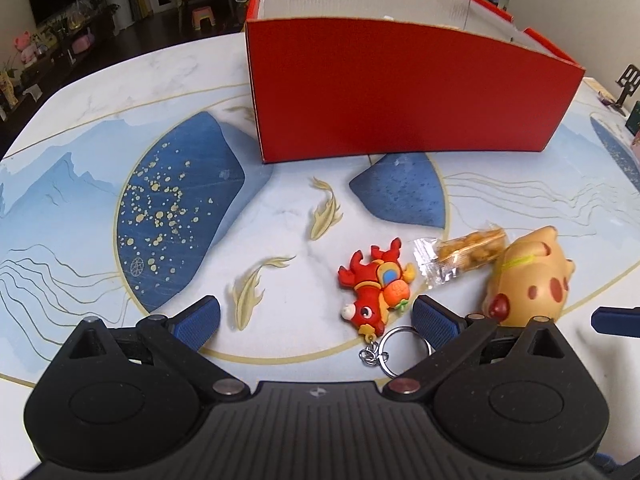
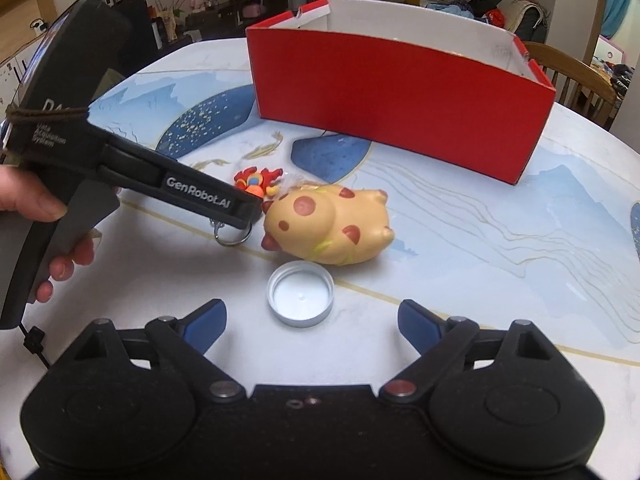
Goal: Organize objects
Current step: 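Grasp the red dragon keychain with the left gripper while the right gripper grasps the silver bottle cap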
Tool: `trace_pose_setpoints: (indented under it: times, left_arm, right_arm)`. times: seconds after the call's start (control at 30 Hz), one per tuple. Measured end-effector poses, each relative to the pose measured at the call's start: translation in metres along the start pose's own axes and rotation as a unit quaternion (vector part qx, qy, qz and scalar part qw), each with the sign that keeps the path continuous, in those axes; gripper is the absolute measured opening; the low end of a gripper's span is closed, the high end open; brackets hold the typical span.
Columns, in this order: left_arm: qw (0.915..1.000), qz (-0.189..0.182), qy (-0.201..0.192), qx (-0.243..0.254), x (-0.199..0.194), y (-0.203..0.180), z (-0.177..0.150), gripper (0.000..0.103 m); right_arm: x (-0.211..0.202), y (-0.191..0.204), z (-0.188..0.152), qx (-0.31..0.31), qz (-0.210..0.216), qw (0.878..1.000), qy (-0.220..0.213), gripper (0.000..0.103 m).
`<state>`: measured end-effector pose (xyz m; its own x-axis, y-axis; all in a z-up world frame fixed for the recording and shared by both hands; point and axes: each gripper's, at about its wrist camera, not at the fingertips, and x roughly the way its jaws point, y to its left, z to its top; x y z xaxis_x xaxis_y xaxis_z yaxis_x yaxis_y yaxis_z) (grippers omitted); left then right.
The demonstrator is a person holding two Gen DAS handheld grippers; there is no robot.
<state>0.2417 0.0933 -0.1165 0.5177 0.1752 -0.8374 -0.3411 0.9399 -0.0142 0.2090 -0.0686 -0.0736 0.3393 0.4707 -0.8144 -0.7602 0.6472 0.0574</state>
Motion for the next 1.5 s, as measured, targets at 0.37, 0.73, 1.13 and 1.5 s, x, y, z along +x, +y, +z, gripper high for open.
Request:
trace_pose_setpoints:
  times: [0.37, 0.73, 1.13, 1.5]
  left_arm:
    - [0.9999, -0.005, -0.014, 0.007, 0.005, -0.002, 0.003, 0.102]
    - [0.9994, -0.011, -0.028, 0.017, -0.001, -0.005, 0.005, 0.081]
    - [0.9985, -0.042, -0.022, 0.027, -0.008, -0.010, 0.008, 0.039]
    - [0.9985, -0.054, -0.007, 0.004, -0.021, 0.000, -0.004, 0.039]
  right_arm:
    - [0.011, 0.004, 0.001, -0.015, 0.003, 1.000, 0.015, 0.077]
    - [0.016, 0.009, 0.003, -0.031, -0.005, 0.999, 0.010, 0.064]
    - [0.014, 0.008, 0.005, -0.007, -0.029, 0.999, 0.012, 0.038]
    - [-0.001, 0.004, 0.001, 0.021, -0.025, 0.999, 0.008, 0.038]
